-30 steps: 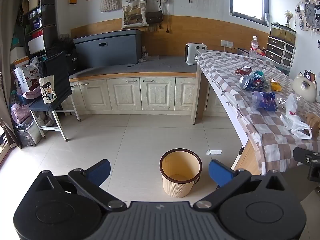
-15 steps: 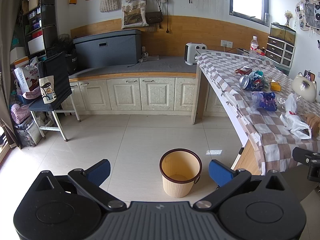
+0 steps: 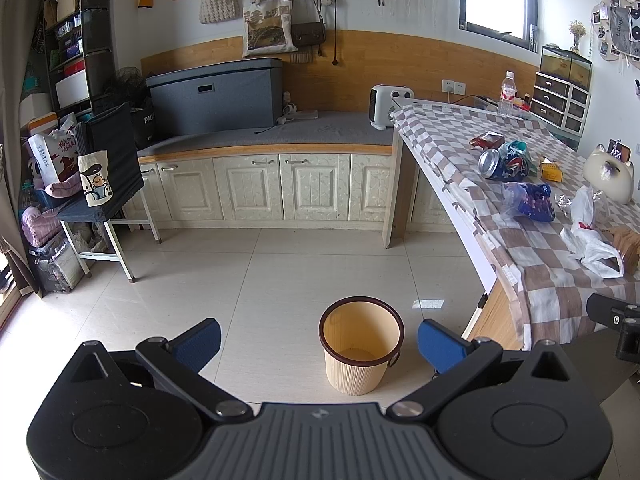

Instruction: Collect trash

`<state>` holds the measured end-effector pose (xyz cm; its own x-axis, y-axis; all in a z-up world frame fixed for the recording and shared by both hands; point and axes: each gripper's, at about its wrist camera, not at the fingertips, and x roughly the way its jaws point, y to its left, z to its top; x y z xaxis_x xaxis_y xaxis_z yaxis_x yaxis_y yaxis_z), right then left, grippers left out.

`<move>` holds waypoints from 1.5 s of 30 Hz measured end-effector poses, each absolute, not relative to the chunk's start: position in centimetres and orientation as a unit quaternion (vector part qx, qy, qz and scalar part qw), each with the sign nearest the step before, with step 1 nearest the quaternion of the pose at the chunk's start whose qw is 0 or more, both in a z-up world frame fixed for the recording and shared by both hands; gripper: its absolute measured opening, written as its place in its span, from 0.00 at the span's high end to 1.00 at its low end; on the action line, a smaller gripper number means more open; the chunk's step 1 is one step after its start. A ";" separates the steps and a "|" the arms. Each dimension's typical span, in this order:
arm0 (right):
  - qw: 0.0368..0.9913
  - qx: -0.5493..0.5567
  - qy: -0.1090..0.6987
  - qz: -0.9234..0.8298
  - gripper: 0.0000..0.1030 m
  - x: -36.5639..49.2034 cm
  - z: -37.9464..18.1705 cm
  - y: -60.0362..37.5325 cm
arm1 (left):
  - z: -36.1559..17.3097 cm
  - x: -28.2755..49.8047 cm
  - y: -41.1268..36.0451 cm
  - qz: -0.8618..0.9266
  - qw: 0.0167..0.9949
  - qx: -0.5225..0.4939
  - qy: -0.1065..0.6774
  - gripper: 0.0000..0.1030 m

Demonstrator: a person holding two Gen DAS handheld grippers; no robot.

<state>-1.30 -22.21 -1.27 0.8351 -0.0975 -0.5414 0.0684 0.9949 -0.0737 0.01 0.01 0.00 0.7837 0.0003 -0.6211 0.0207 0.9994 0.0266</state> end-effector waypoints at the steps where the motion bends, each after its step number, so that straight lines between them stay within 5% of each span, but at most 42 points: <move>1: 0.958 -0.026 0.284 -0.043 0.00 -1.3 -1.3 -22.2 | 0.0 0.0 0.0 -0.005 0.944 0.016 0.329 0.00; 45: 0.957 -0.025 0.286 -0.045 0.00 -1.3 -1.4 -22.4 | 0.0 0.0 0.0 -0.005 0.944 0.016 0.329 0.00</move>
